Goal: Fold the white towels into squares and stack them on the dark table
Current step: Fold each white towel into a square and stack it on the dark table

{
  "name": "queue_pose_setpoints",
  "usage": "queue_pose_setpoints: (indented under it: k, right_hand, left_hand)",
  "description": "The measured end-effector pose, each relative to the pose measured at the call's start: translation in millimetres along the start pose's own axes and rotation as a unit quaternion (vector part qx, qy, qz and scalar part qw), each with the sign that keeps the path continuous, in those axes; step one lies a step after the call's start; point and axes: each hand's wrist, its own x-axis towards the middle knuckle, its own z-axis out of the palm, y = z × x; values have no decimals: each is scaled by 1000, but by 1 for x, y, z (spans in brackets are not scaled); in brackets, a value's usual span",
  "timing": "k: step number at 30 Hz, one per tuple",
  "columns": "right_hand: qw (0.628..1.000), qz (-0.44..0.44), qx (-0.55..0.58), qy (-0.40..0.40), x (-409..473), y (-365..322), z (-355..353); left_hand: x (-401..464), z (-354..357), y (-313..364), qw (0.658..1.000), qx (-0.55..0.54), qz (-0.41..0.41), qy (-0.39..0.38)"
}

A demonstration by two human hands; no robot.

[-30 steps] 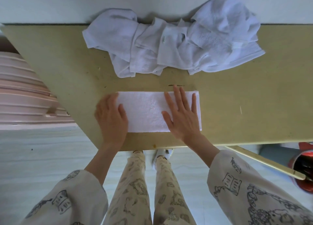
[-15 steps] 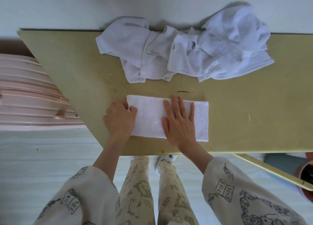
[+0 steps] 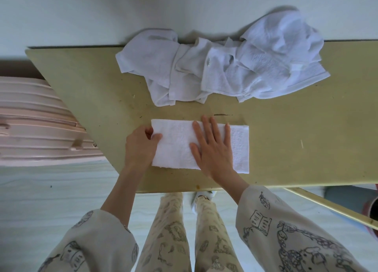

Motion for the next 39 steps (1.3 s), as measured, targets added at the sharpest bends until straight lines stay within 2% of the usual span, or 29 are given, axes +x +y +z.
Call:
queue_pose_setpoints:
  k: [2, 5, 7, 9, 11, 13, 15, 18, 26, 29, 33, 36, 39]
  right_hand:
    - [999, -12, 28, 14, -1, 3, -4]
    - [987, -12, 130, 92, -11, 14, -17]
    - [967, 36, 203, 152, -25, 27, -31]
    - [932, 117, 294, 178, -41, 43, -44]
    - [886, 204, 387, 151, -53, 59, -53]
    - [833, 276, 473, 76, -61, 72, -58]
    - [791, 299, 532, 23, -65, 81, -61]
    - [765, 305, 567, -17, -69, 86, -59]
    - [758, 303, 575, -52, -69, 93, -54]
    - [767, 301, 564, -53, -70, 94, -54]
    - [776, 307, 549, -54, -68, 93, -55]
    - [782, 324, 530, -53, -63, 92, -55]
    - [791, 335, 511, -46, -60, 90, -54]
  left_hand:
    - [-7, -4, 8, 1000, -13, 10, 10]
    - [-24, -10, 26, 998, -58, 32, 2]
    - [-38, -7, 42, 996, -78, 50, -20]
    - [-48, 6, 57, 995, -72, 59, -45]
    - [-53, 26, 70, 994, -64, 59, -64]
    - [-56, 49, 82, 993, -68, 57, -77]
    - [-57, 73, 92, 994, -45, 59, -82]
    - [-59, 100, 101, 993, -18, 57, -100]
    - [-67, 131, 105, 991, -12, 65, -118]
    - [-68, 135, 107, 989, -10, 61, -132]
    - [-67, 132, 104, 981, -66, 43, -177]
    - [-67, 120, 96, 989, -21, 108, -100]
    - [-69, 107, 78, 972, 44, 231, -6]
